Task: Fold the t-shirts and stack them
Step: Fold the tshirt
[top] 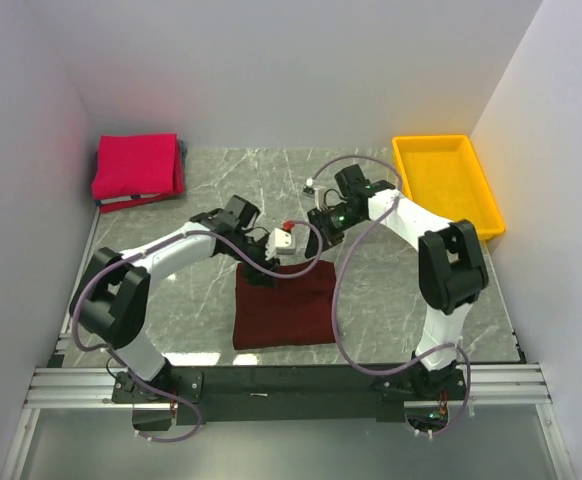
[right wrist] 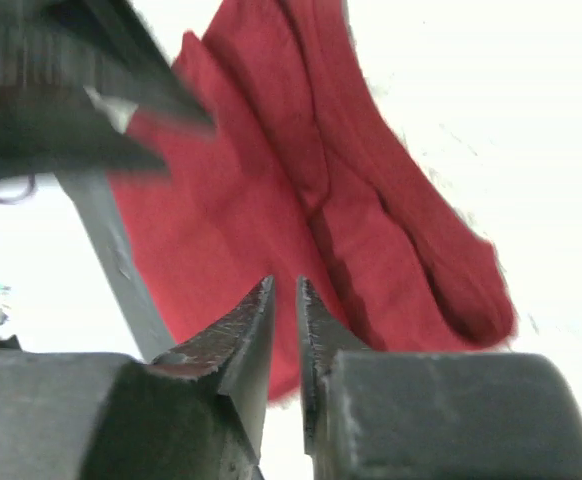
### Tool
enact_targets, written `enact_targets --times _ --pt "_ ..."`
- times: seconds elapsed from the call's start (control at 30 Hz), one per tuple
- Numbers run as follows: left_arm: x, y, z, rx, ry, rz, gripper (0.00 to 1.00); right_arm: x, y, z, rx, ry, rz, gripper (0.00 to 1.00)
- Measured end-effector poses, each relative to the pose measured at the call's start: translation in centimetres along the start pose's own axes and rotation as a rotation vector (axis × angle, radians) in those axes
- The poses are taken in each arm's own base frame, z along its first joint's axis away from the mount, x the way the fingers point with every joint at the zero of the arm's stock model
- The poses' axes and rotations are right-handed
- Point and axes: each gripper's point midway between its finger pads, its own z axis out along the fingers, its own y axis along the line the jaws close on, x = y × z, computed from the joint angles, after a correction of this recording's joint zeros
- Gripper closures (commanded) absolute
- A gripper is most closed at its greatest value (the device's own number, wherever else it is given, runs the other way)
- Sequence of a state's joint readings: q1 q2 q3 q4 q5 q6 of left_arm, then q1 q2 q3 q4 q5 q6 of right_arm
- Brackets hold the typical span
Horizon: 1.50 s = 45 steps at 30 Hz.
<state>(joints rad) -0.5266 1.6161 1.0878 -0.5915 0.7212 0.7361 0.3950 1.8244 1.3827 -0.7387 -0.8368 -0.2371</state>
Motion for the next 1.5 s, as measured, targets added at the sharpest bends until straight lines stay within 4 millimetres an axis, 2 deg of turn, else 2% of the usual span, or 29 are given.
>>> enact_targets --times 0.13,0.3,0.4,0.47,0.5,0.63,0.7,0.87,1.1,1.27,1.5 --pt "-0.3 -0.4 2.3 0.034 0.007 0.021 0.50 0.0 -1.2 2.5 -0.051 0.008 0.158 0.84" --pt "0.9 -0.3 4.1 0.054 0.043 0.008 0.51 0.3 -2.5 4.8 -0.085 0.019 0.300 0.85" --pt "1.7 -0.5 5.1 0.071 0.075 0.000 0.55 0.0 -2.7 5.4 -0.100 0.011 0.344 0.85" --pt "2.1 -0.8 5.6 0.083 0.088 -0.001 0.65 -0.3 -2.7 5.6 -0.109 0.002 0.355 0.85" --pt "2.2 -0.9 5.8 0.088 0.094 0.001 0.75 -0.4 -2.6 5.7 -0.114 -0.001 0.359 0.85" --pt "2.2 -1.0 6.0 0.091 0.102 0.015 0.93 -0.9 -2.2 6.0 -0.133 -0.009 0.362 0.85" --pt "2.2 -1.1 6.1 0.092 0.105 0.024 0.99 -1.2 -2.0 6.4 -0.145 -0.007 0.359 0.85" --pt "1.7 -1.1 5.8 0.078 0.107 0.057 0.99 -0.7 -1.6 8.4 -0.174 0.027 0.367 0.86" --pt "-1.0 -1.3 3.9 0.022 0.064 0.127 0.99 2.0 -3.1 11.1 -0.188 0.103 0.446 0.86" --pt "-1.6 -1.0 3.2 -0.015 0.060 0.156 0.99 1.7 -3.0 11.3 -0.216 0.112 0.463 0.86" --pt "-1.8 0.6 3.0 -0.080 0.069 0.199 0.99 1.8 -2.9 11.4 -0.228 0.119 0.465 0.86"
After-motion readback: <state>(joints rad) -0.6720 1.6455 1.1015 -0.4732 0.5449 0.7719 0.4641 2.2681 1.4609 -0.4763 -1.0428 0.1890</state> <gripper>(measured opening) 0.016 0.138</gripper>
